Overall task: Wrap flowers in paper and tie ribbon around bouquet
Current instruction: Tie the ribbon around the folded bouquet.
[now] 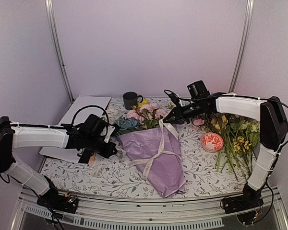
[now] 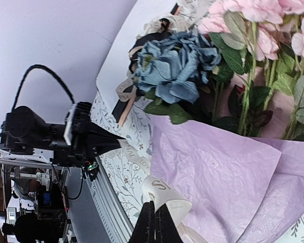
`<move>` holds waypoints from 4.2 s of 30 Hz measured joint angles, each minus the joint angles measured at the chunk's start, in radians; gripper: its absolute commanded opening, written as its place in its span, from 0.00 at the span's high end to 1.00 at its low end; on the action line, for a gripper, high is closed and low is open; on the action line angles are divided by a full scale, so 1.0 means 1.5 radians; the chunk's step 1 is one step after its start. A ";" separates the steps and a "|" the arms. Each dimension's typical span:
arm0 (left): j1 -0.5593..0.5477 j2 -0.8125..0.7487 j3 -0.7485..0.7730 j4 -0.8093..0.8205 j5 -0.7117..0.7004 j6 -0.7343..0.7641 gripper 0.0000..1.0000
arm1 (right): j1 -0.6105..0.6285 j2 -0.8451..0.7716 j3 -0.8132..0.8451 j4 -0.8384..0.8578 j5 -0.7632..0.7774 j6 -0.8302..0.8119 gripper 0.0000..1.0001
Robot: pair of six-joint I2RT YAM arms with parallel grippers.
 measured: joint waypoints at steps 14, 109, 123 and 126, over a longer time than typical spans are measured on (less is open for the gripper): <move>-0.054 0.068 0.026 0.026 0.036 0.027 0.48 | 0.007 -0.077 0.140 -0.012 -0.105 -0.025 1.00; -0.107 0.461 0.414 0.494 0.216 0.048 1.00 | 0.032 0.088 -0.282 0.314 -0.070 0.047 0.77; -0.056 0.444 0.327 0.579 0.150 -0.069 1.00 | -0.006 -0.115 -0.351 0.321 0.041 0.133 0.45; -0.056 0.444 0.327 0.586 0.151 -0.073 1.00 | -0.011 -0.156 -0.352 0.325 0.050 0.120 0.20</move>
